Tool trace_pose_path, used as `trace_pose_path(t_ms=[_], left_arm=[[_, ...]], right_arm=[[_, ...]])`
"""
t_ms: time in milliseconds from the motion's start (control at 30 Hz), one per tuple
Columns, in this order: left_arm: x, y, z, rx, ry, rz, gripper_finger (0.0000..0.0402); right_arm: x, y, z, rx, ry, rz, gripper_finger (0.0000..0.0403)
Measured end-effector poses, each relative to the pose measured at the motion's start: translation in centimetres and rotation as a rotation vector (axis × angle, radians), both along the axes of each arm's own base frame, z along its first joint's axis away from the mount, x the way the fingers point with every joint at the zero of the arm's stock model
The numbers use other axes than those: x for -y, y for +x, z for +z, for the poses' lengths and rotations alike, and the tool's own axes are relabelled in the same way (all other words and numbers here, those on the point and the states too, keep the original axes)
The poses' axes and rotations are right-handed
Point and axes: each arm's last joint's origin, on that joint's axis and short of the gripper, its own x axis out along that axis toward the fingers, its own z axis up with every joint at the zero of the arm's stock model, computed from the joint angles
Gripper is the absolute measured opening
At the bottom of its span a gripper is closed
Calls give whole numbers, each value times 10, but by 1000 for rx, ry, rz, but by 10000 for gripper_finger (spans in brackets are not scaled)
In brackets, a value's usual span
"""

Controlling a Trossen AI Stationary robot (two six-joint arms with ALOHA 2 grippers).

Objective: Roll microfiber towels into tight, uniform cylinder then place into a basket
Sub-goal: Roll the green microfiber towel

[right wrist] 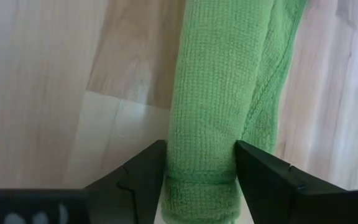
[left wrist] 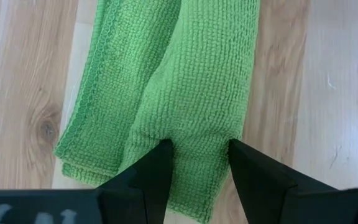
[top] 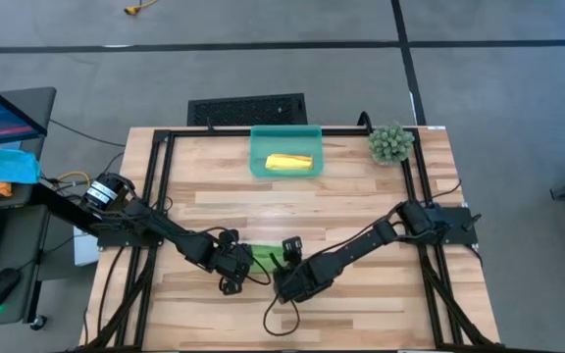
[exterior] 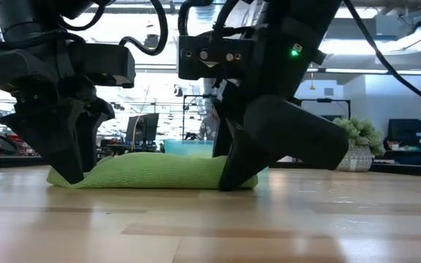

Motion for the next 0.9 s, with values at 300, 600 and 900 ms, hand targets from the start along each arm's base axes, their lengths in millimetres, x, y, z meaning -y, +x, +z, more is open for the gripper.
trace_pose_path(t_ms=[300, 600, 900], left_arm=[[1, -1, 0, 8, 37, -41, 153], [10, -13, 12, 49, 76, -68, 153], [26, -40, 32, 93, 211, -164, 153]], right_arm=[[-4, -1, -2, 20, 62, -70, 131], [-5, 2, -4, 65, 75, -78, 29], [-4, 3, -6, 70, 81, -91, 36]])
